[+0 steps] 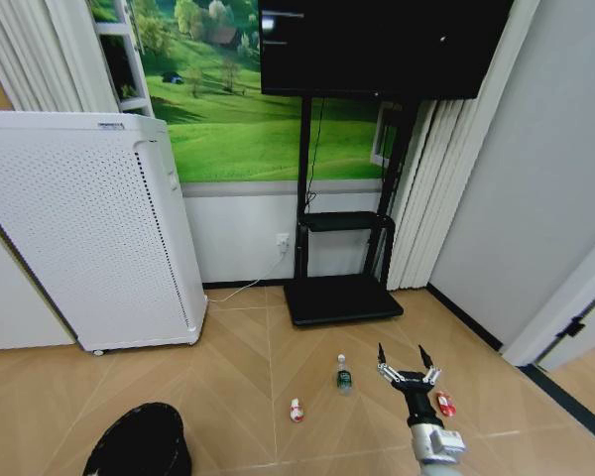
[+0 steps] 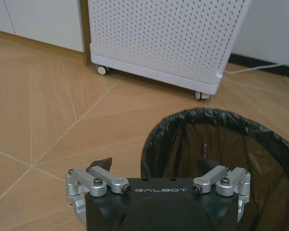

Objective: Pick up the trash bin and place the garbage on the floor into it.

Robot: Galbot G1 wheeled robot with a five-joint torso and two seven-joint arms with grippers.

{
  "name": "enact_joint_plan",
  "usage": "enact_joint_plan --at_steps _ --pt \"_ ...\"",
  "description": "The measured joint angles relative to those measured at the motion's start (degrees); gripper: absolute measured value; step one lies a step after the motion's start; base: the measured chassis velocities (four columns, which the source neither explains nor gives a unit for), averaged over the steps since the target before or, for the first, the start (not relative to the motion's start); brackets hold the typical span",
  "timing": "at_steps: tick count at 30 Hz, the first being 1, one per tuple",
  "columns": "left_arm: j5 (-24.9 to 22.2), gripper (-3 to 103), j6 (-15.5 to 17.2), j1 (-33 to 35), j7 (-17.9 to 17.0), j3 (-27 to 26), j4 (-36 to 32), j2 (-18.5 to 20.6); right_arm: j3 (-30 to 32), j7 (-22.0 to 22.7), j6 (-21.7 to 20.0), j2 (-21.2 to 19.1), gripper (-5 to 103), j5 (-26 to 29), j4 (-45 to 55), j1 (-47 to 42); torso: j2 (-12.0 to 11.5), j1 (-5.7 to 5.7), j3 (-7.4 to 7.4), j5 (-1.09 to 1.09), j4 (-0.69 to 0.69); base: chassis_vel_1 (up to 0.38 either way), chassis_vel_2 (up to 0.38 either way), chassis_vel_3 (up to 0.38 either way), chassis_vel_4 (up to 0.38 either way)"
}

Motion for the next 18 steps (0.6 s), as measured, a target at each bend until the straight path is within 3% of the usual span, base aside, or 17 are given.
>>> enact_joint_plan --at_steps 1,2,3,5,7,13,18 --pt "0.7 99 2.0 0.0 -0.4 0.9 -0.4 0.0 0.1 -0.1 0.1 -0.2 100 0.2 -0.2 0.0 0.0 0.00 0.00 0.00 0.00 0.000 0.000 0.000 0.000" --pt "0.7 99 2.0 0.0 -0.4 0.9 -0.4 0.0 0.1 -0.1 0.1 -0.2 100 0.2 -0.2 0.0 0.0 0.00 0.00 0.00 0.00 0.000 0.000 0.000 0.000" --pt "1.0 99 4.9 -0.2 -1.4 1.5 -0.6 0.0 0.3 -0.1 0.1 -0.4 100 0.7 -0.4 0.1 0.0 0.00 0.01 0.00 0.01 0.000 0.000 0.000 0.000" --pt "1.0 99 5.9 -0.4 -1.7 1.7 -0.7 0.0 0.4 -0.1 0.1 -0.5 100 0.8 -0.5 0.1 0.0 0.00 0.01 0.00 0.00 0.000 0.000 0.000 0.000" --pt "1.0 99 9.1 -0.5 -2.6 2.0 -1.4 0.0 0.5 -0.1 0.2 -0.8 100 1.1 -0.9 0.1 0.0 0.00 0.02 0.00 0.00 0.000 0.000 0.000 0.000" --pt "0.9 98 11.0 -0.8 -3.9 1.9 -1.6 0.1 0.5 -0.1 0.6 -0.7 100 1.1 -1.6 0.1 0.0 0.01 0.03 0.00 0.00 0.000 0.000 0.000 0.000" --pt "-0.7 95 13.9 -2.6 -8.5 3.0 -0.8 0.3 0.3 -0.7 1.1 -0.4 100 1.0 -1.8 -0.3 0.1 0.01 0.04 -0.01 0.00 0.000 0.000 0.000 0.000"
